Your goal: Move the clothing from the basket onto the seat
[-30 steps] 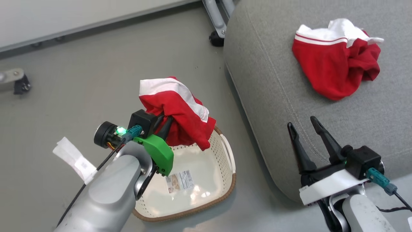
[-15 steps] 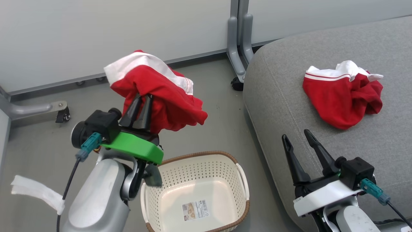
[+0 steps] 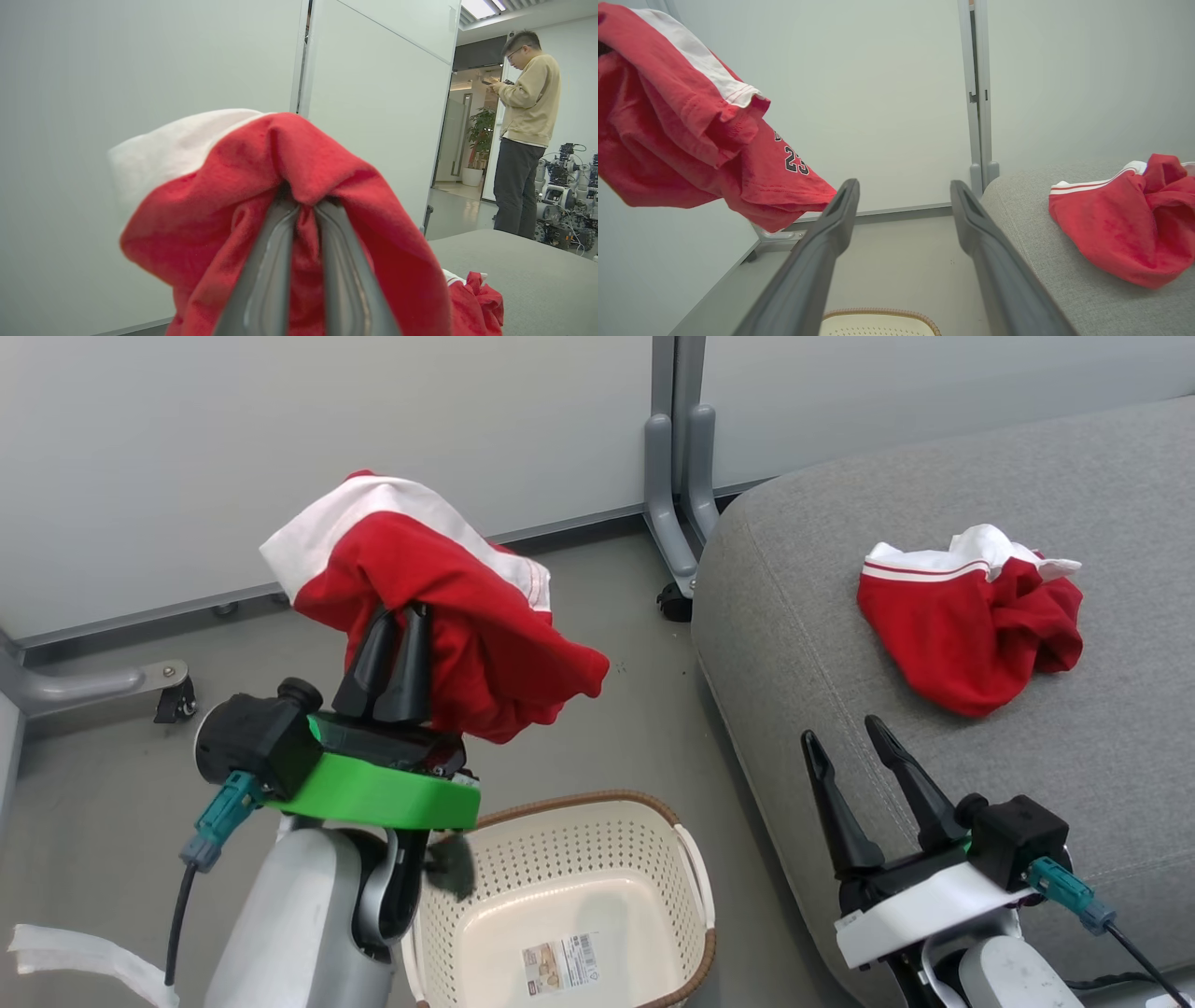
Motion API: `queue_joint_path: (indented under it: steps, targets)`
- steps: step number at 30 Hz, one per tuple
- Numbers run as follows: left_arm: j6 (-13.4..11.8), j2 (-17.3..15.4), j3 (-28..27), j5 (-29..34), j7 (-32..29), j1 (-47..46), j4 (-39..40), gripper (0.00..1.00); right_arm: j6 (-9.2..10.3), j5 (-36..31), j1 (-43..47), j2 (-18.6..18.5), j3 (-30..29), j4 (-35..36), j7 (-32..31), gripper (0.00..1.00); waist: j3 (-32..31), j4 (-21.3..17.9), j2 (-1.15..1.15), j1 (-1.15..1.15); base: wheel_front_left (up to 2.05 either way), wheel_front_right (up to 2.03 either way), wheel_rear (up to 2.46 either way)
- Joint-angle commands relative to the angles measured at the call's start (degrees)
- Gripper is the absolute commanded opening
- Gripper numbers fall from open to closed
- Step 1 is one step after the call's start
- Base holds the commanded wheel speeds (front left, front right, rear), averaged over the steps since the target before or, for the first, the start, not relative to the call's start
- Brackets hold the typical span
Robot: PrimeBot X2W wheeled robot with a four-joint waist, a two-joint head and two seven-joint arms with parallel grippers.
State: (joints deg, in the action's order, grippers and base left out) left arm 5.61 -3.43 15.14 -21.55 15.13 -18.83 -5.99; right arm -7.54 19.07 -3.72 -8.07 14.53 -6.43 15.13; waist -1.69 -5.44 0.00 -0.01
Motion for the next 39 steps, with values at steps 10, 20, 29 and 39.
queue_joint_path:
  steps: [10, 20, 29, 39]
  targets:
    - [1.8, 0.5, 4.6, -1.9, 0.0, 0.8, 3.3, 0.0, 0.1, 0.1, -0.1, 0.0, 0.6, 0.0, 0.0, 1.0, 0.5, -1.4, 0.0, 0.01, 0.0, 0.0, 0.0]
    - [1.9, 0.5, 9.2, -2.3, 0.0, 0.6, 2.3, 0.0, 0.1, -0.3, -0.9, 0.1, 1.4, -0.1, 0.0, 1.0, 0.6, -2.4, 0.0, 0.01, 0.0, 0.0, 0.0]
    - [1.9, 0.5, 9.1, -2.5, 0.0, 1.1, 2.1, 0.0, 0.1, -0.3, -0.5, -0.3, 1.3, -0.1, 0.0, 1.0, 0.3, -2.4, 0.0, 0.01, 0.0, 0.0, 0.0]
    - [1.9, 0.5, 8.5, -2.1, 0.0, 1.8, 1.7, 0.0, 0.1, 0.1, -0.3, -0.3, 1.8, 0.1, 0.0, 1.0, 0.3, -2.3, 0.0, 0.01, 0.0, 0.0, 0.0]
